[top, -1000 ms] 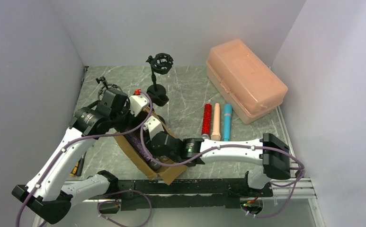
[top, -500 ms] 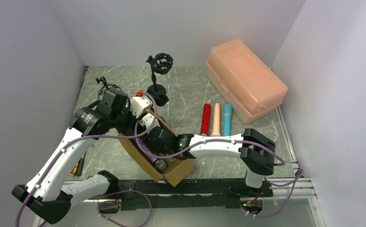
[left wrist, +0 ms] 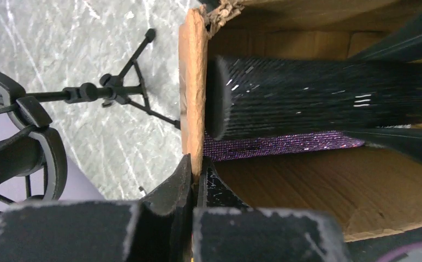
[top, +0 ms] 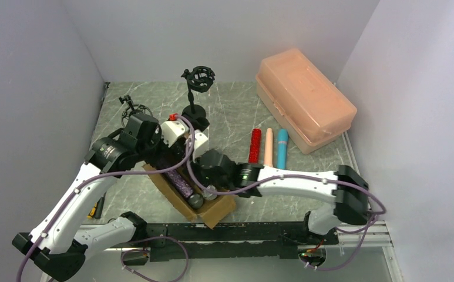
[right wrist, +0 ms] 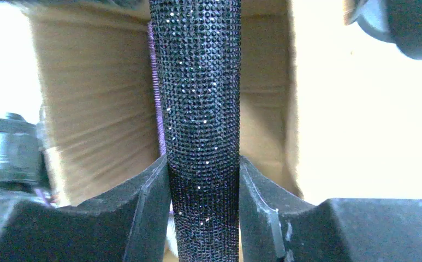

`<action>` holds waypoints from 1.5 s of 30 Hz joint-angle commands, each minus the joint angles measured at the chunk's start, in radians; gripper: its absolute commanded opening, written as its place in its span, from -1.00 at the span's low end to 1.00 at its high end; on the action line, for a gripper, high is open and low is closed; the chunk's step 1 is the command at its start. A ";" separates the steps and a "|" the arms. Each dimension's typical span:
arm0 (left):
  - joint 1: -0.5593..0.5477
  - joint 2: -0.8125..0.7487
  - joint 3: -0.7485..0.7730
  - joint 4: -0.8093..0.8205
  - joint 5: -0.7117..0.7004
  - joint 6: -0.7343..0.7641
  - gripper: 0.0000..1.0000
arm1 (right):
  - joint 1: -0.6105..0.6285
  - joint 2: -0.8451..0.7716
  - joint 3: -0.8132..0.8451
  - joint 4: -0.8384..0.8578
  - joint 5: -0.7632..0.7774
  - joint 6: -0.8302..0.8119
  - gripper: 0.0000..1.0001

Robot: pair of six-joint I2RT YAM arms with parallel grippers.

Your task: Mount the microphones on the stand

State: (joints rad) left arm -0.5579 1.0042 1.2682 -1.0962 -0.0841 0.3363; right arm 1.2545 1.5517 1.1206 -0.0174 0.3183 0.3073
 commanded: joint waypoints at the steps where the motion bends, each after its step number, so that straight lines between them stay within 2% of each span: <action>1: -0.015 -0.022 -0.034 0.058 -0.116 0.032 -1.00 | -0.008 -0.195 -0.025 0.029 0.011 0.080 -1.00; 10: -0.024 -0.021 -0.034 0.051 -0.123 0.043 -1.00 | -0.012 -0.455 -0.179 -0.086 0.129 0.158 -1.00; 16: -0.026 -0.019 -0.024 0.043 -0.137 0.050 -1.00 | -0.087 -0.501 -0.300 -0.096 0.142 0.222 -1.00; 19: -0.026 -0.016 -0.019 0.037 -0.140 0.055 -1.00 | -0.170 -0.485 -0.355 -0.092 0.104 0.255 -1.00; 23: -0.026 -0.017 -0.005 0.035 -0.132 0.064 -1.00 | -0.282 -0.403 -0.321 -0.095 0.100 0.329 -1.00; 26: -0.028 -0.020 0.007 0.026 -0.118 0.070 -1.00 | -0.351 -0.260 -0.236 -0.132 0.104 0.395 -1.00; 33: -0.032 -0.027 0.023 0.012 -0.101 0.071 -1.00 | -0.409 0.028 -0.079 -0.173 0.128 0.492 -1.00; 38: -0.033 -0.036 0.018 0.009 -0.089 0.077 -1.00 | -0.447 0.142 -0.040 -0.175 0.136 0.452 -1.00; 41: -0.034 -0.038 0.014 0.004 -0.082 0.081 -1.00 | -0.470 0.155 -0.074 -0.126 0.106 0.357 -1.00; 45: -0.034 -0.045 0.005 0.017 -0.076 0.088 -1.00 | -0.513 0.179 -0.085 -0.152 0.070 0.270 -1.00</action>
State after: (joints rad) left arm -0.5869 0.9916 1.2411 -1.1133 -0.1867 0.4099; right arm 0.7780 1.7306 1.0306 -0.1936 0.4061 0.6785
